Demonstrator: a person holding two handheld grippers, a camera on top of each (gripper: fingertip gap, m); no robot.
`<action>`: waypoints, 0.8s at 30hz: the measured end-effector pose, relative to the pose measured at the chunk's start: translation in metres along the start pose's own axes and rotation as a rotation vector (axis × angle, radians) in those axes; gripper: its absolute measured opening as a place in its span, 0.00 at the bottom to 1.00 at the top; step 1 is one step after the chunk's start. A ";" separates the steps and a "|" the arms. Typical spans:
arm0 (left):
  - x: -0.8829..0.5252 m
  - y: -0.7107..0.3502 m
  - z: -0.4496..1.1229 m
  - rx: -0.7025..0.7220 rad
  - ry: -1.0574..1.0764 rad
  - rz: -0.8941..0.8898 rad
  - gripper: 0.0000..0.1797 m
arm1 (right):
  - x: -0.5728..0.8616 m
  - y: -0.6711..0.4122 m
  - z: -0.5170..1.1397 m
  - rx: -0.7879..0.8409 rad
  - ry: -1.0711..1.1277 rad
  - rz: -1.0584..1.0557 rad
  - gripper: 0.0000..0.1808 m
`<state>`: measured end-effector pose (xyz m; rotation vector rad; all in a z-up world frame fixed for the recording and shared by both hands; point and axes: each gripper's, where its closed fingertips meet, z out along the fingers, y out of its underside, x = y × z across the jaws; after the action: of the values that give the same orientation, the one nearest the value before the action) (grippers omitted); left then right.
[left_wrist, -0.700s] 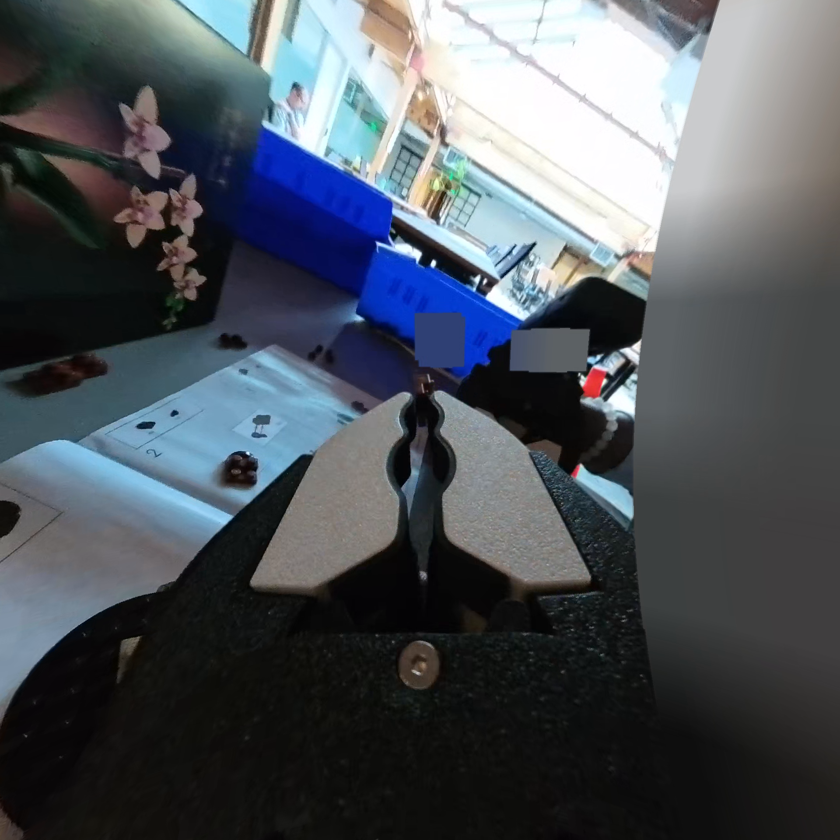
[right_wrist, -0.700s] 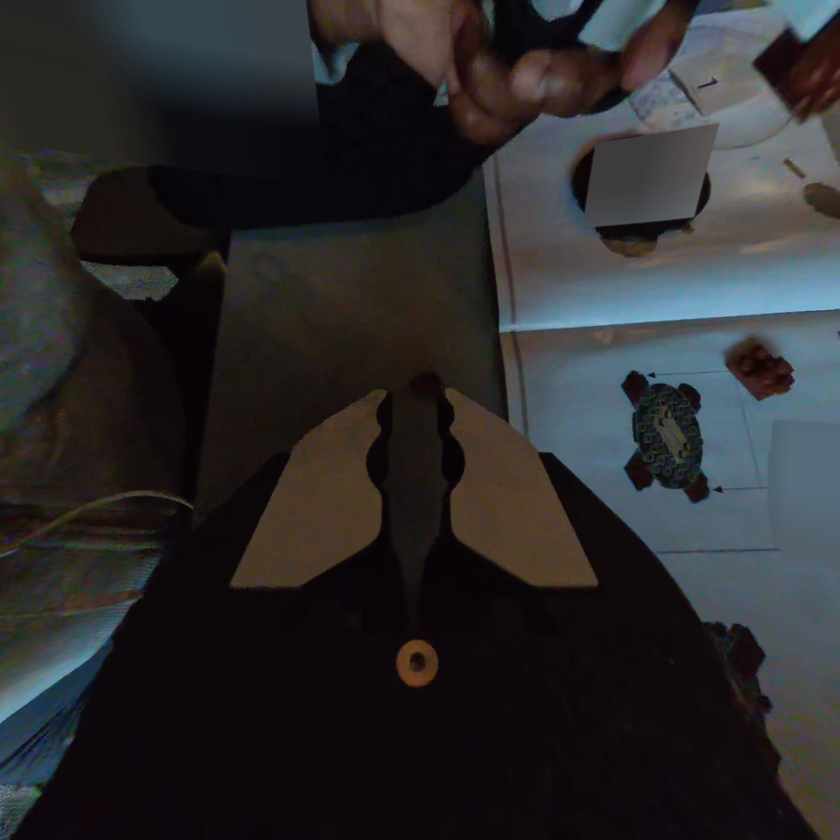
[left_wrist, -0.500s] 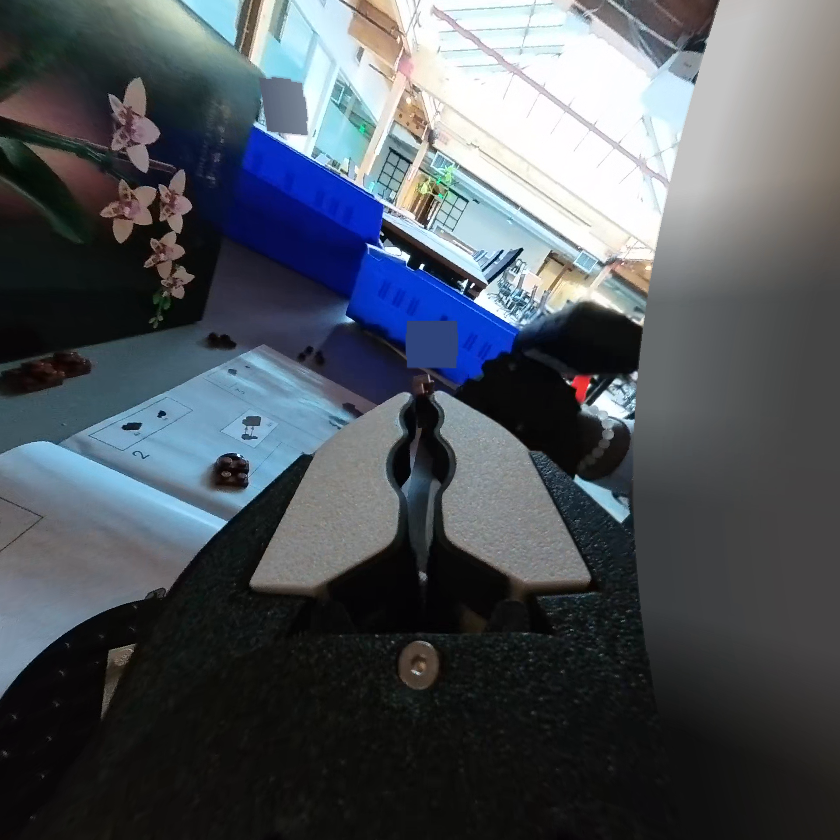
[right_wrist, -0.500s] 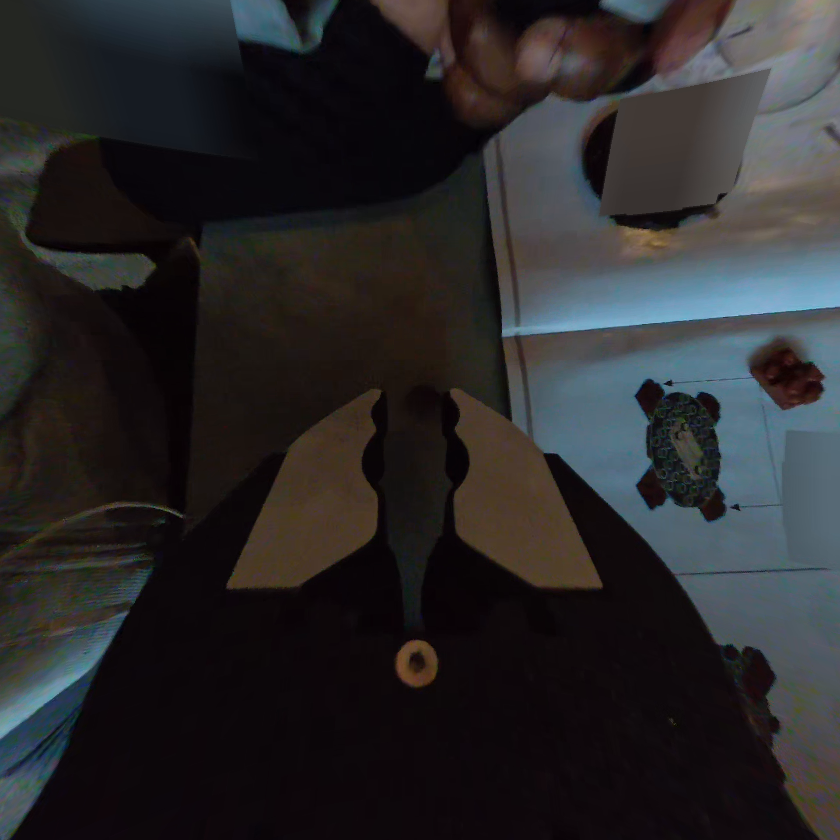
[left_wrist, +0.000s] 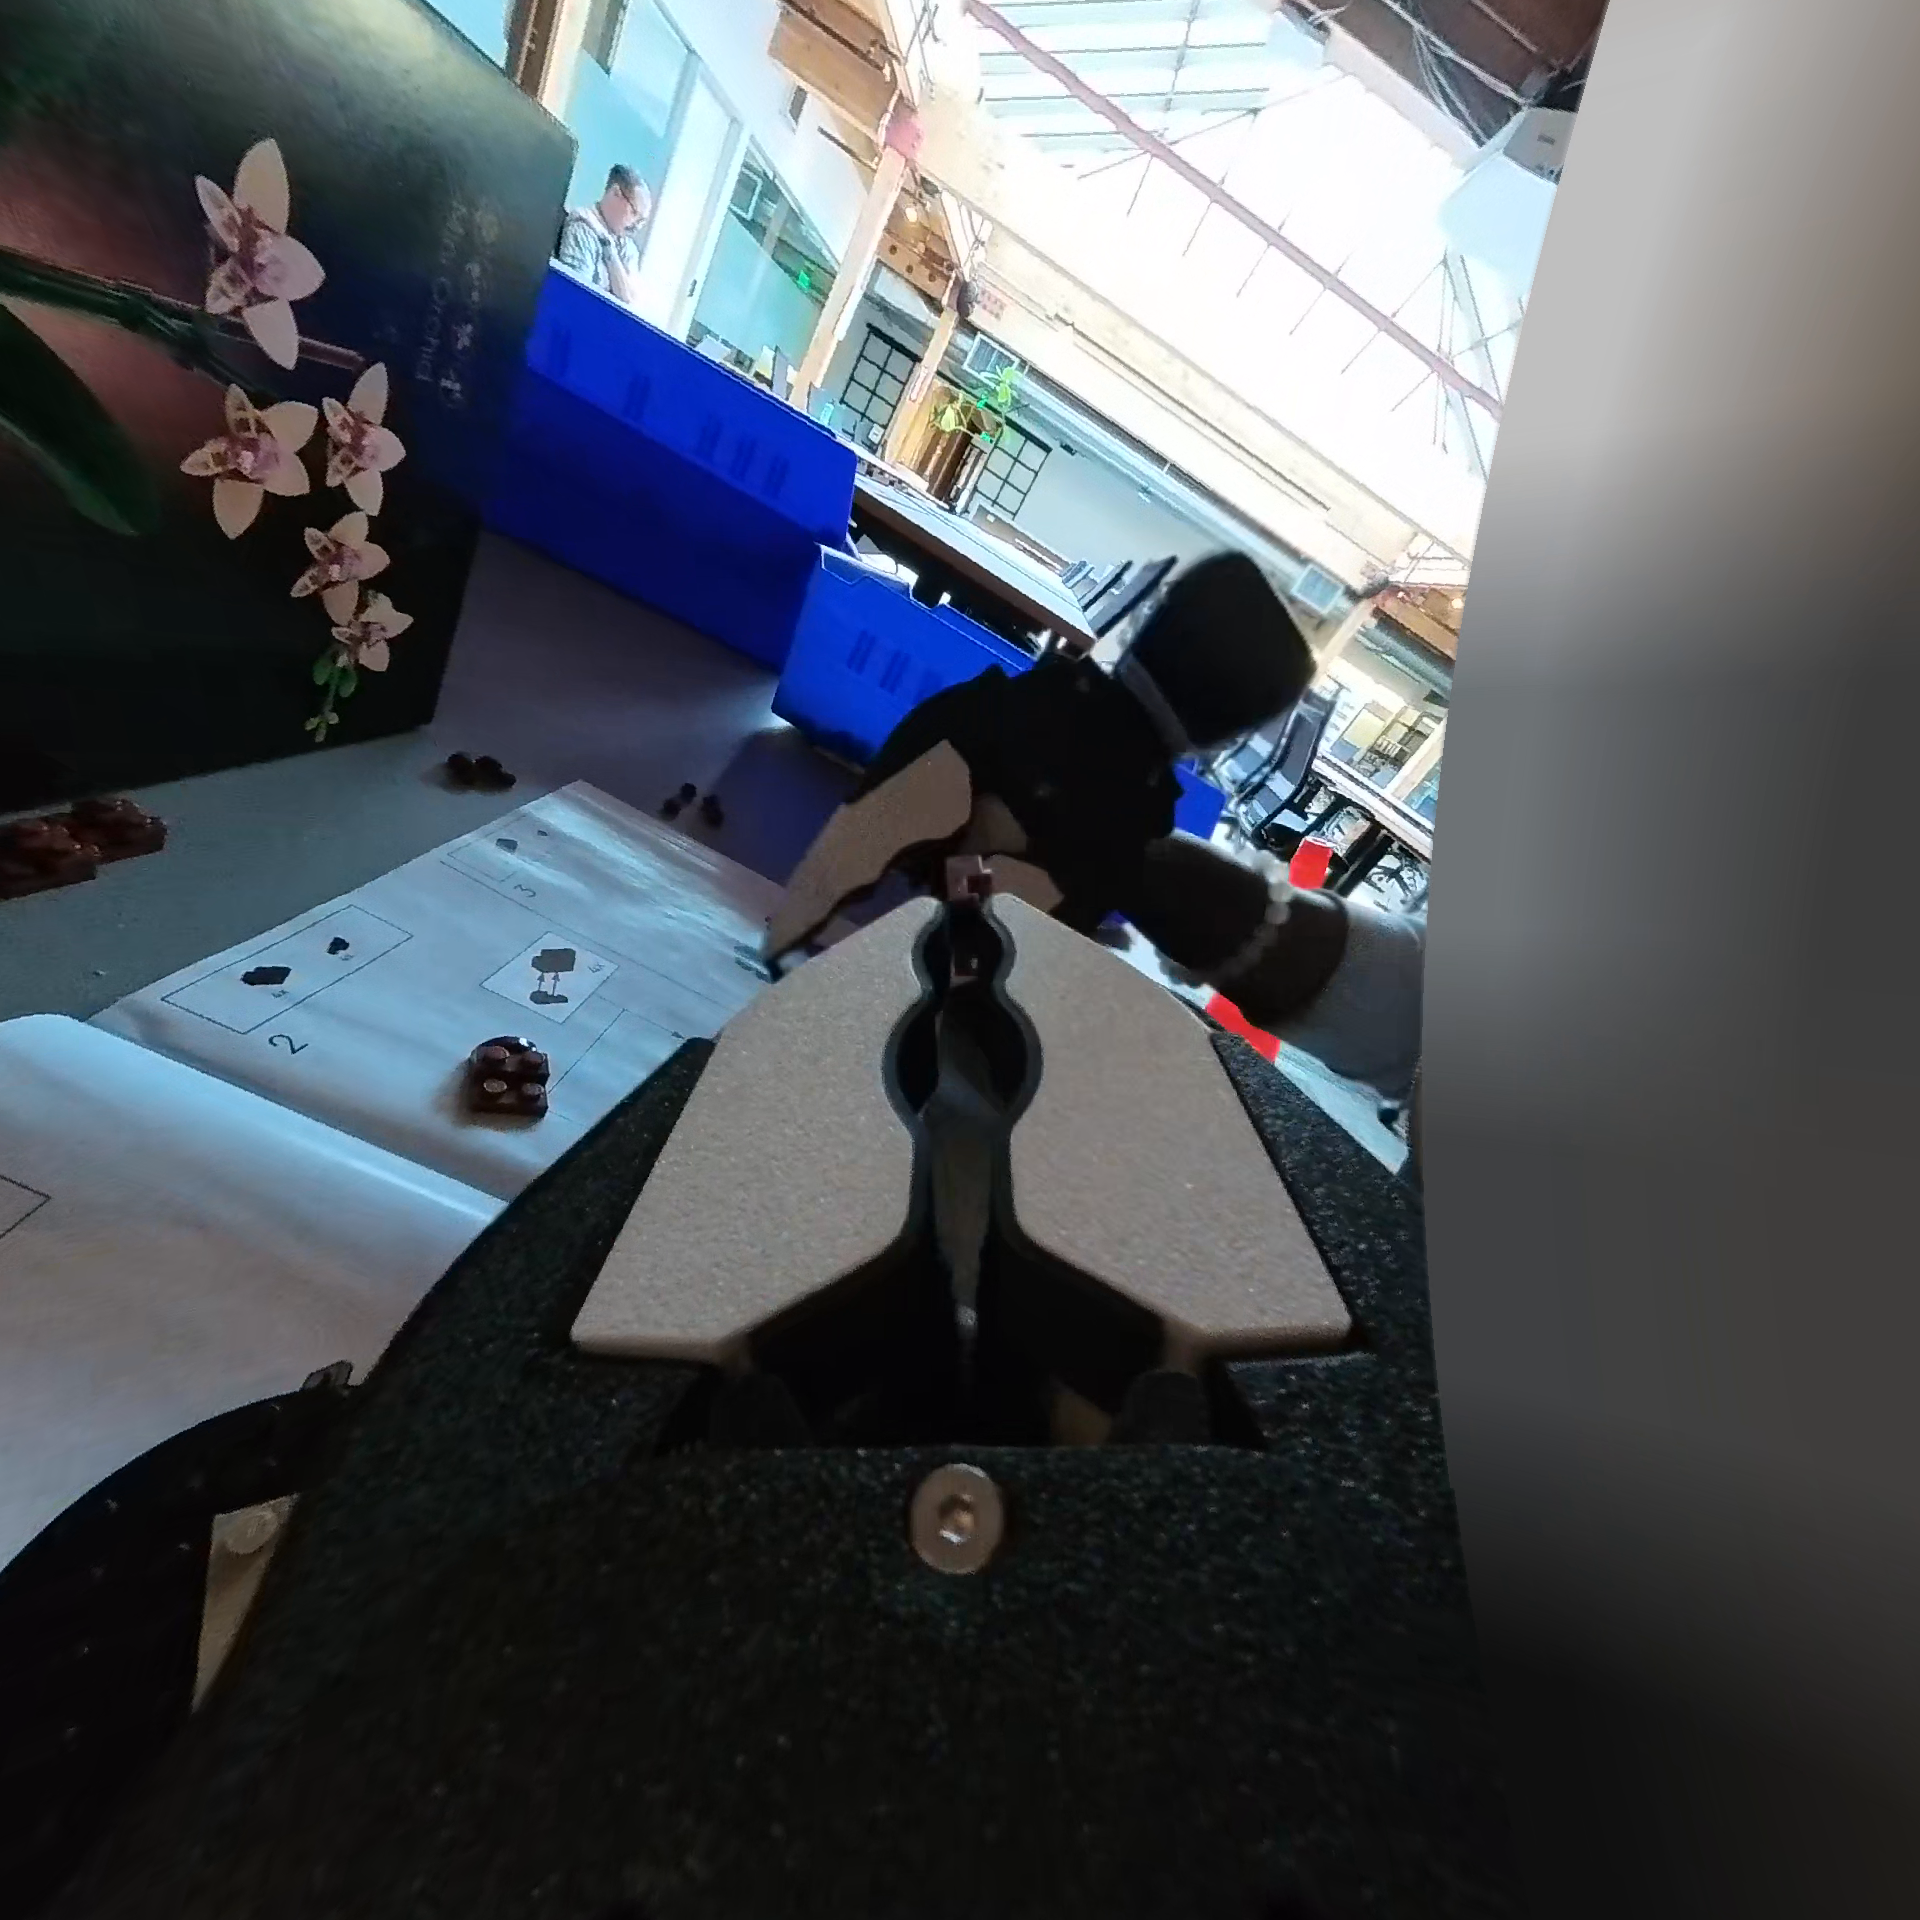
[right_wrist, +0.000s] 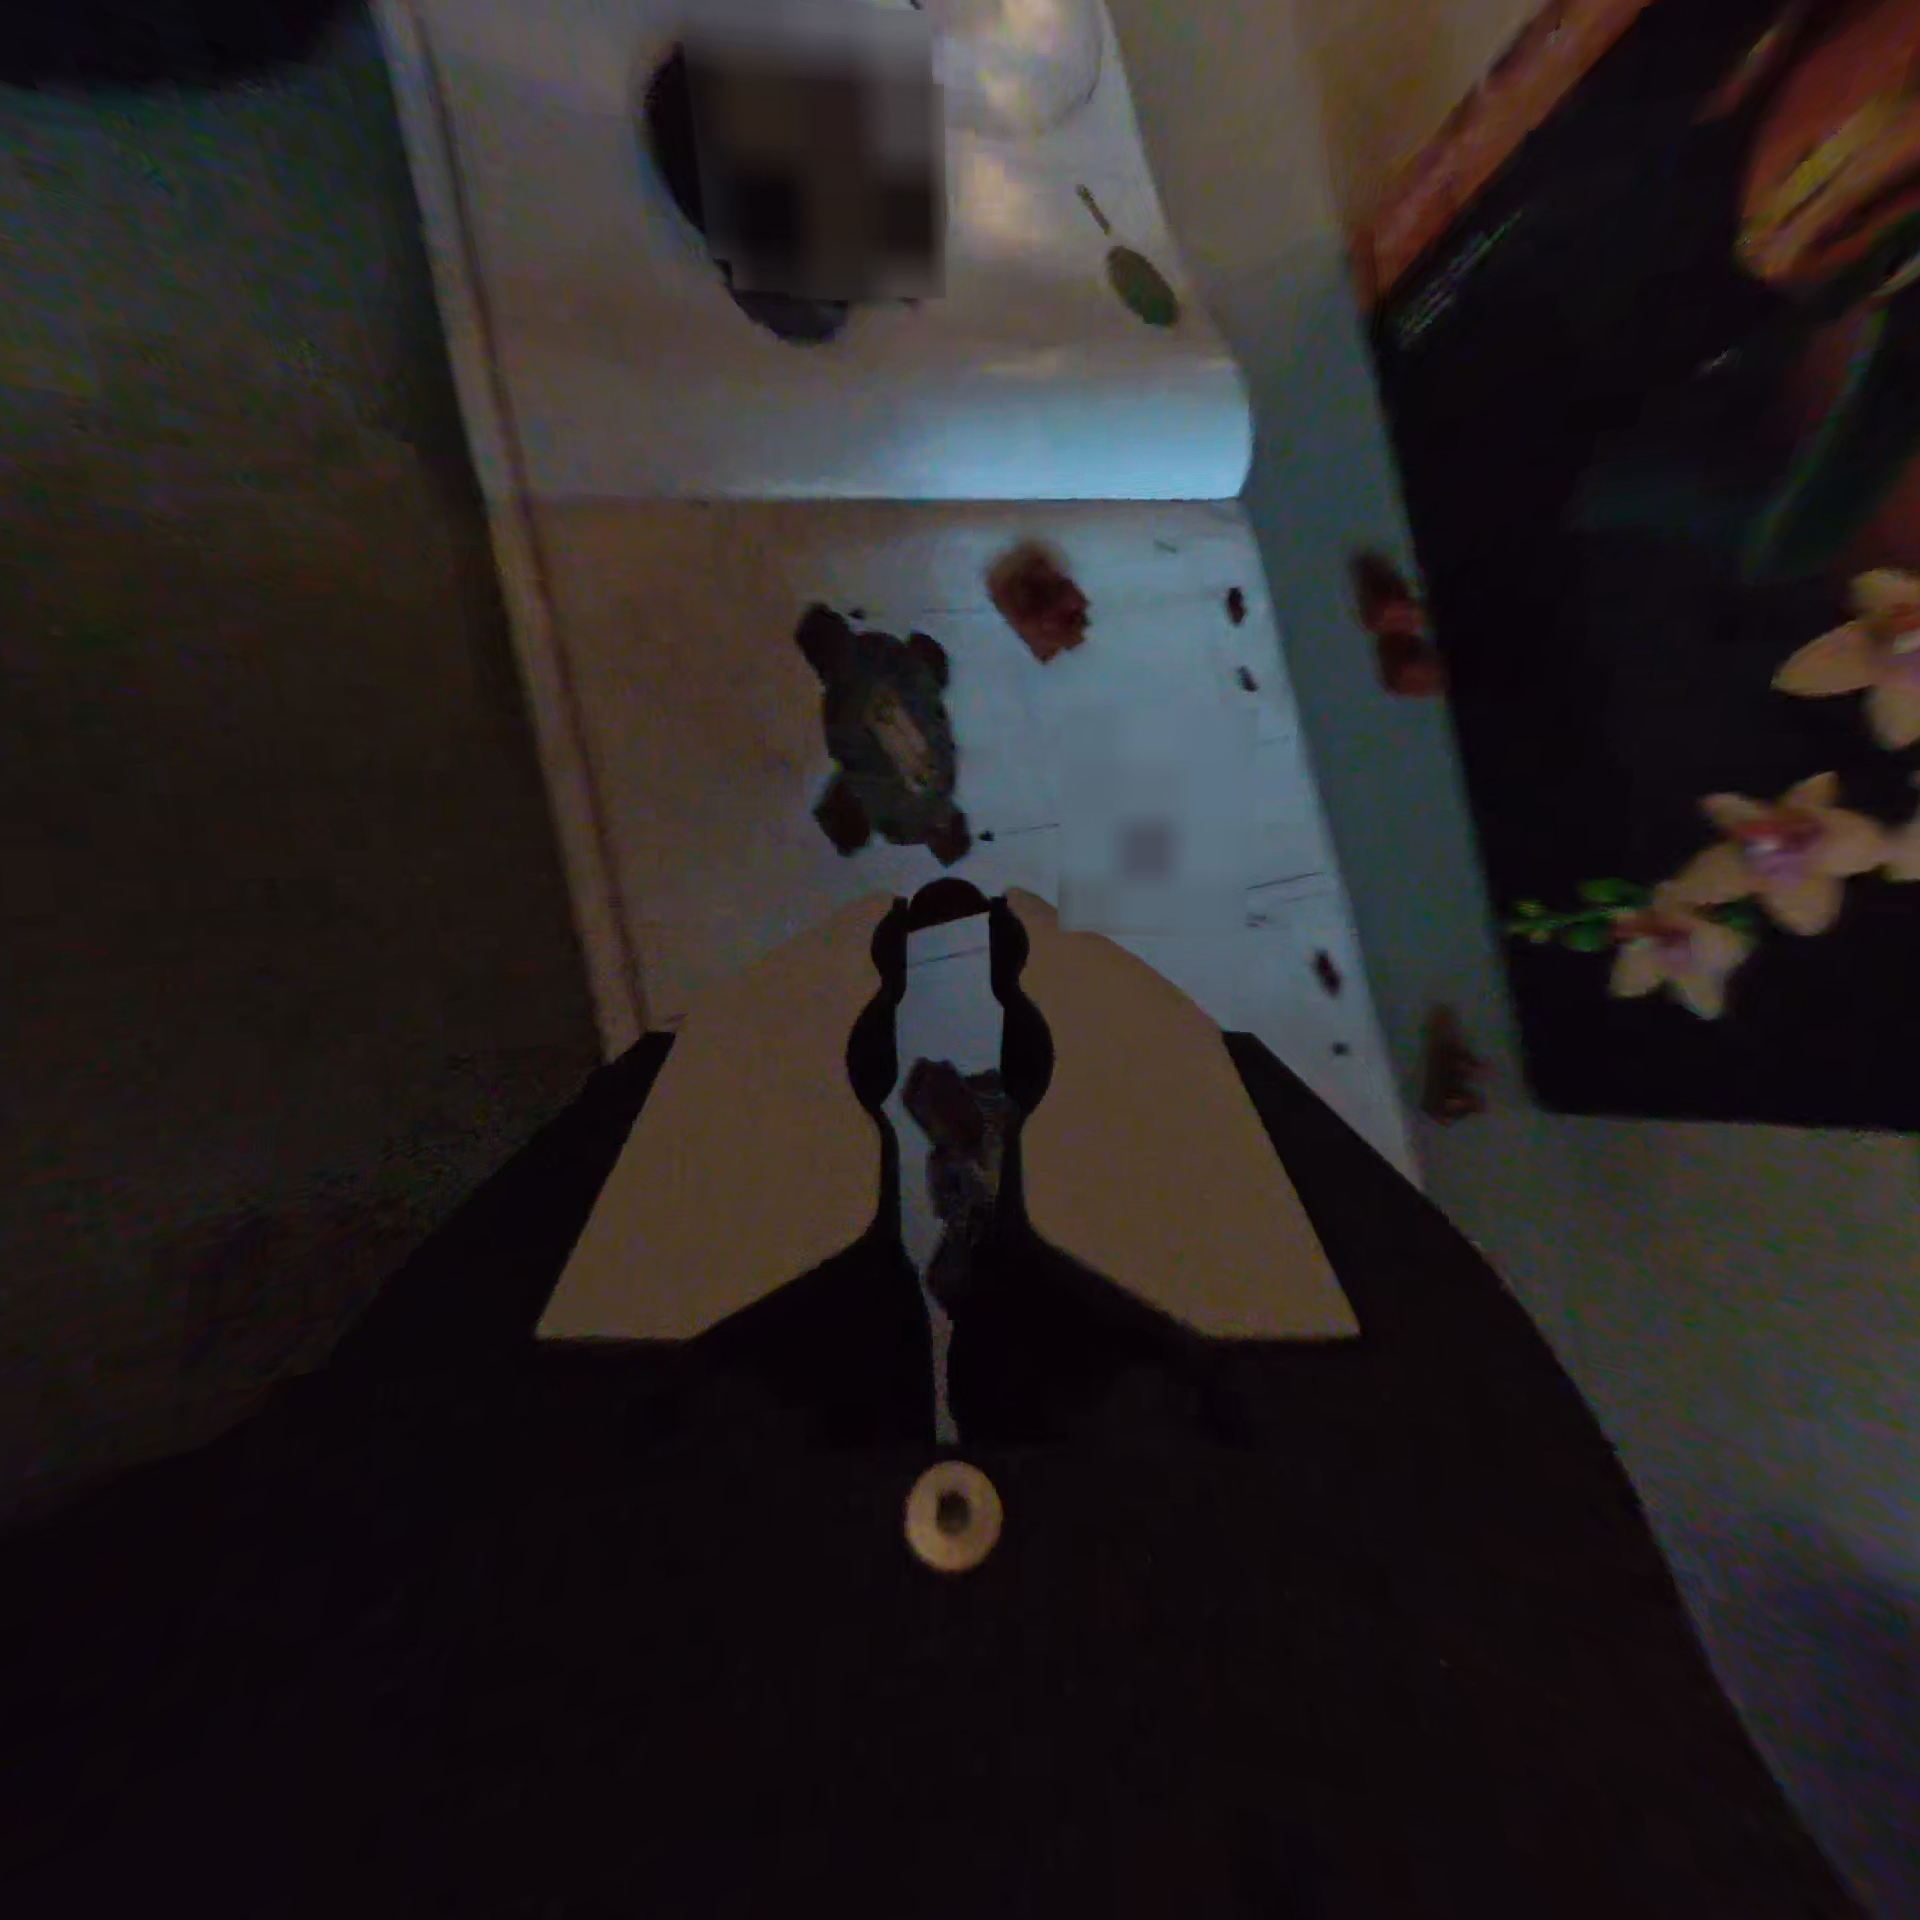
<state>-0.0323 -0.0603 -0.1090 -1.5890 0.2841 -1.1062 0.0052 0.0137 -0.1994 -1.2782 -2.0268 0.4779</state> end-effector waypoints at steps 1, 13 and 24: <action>0.000 0.001 0.001 -0.003 0.000 0.001 0.01 | 0.001 -0.001 0.000 0.002 0.018 -0.051 0.08; 0.000 0.005 0.005 -0.027 0.004 0.015 0.01 | -0.025 -0.008 -0.022 0.167 -0.246 0.072 0.05; 0.004 0.007 0.005 -0.040 0.048 -0.005 0.01 | -0.057 -0.023 -0.020 0.232 -0.513 -0.136 0.18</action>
<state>-0.0239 -0.0623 -0.1127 -1.6010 0.3356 -1.1501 0.0204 -0.0483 -0.1909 -0.9310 -2.3644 1.0260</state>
